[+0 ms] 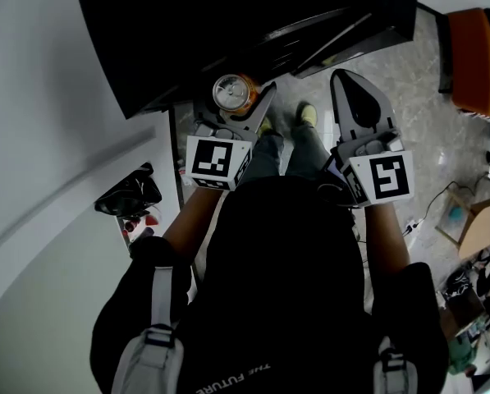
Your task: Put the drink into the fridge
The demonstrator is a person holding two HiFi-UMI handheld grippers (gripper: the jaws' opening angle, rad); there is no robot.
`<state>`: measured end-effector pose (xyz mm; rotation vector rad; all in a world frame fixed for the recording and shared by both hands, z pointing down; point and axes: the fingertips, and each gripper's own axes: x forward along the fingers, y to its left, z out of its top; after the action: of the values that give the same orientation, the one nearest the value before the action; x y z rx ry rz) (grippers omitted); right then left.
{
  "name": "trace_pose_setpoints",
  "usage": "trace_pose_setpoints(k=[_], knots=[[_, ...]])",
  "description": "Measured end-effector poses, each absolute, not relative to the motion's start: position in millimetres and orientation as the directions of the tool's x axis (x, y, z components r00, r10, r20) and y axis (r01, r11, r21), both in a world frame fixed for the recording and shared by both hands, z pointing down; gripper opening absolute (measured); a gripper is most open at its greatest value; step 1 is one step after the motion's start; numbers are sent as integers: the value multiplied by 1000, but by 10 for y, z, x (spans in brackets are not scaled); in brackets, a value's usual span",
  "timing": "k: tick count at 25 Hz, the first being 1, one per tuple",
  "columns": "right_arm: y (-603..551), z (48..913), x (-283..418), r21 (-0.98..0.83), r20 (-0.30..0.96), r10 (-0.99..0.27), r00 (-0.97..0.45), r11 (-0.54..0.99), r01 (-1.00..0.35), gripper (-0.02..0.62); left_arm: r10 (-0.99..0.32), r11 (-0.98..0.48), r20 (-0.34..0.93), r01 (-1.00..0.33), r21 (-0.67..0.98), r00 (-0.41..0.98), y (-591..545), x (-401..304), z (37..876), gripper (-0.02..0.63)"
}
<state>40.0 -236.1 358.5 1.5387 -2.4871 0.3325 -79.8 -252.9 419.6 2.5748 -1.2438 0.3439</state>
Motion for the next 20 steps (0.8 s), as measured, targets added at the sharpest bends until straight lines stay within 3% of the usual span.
trace_pose_setpoints(k=[20], knots=[[-2535,3976,397,-139,331,-737,-590,580,-803,13,-796,-485,372,-871,79,477,-2641,-703,4460,345]])
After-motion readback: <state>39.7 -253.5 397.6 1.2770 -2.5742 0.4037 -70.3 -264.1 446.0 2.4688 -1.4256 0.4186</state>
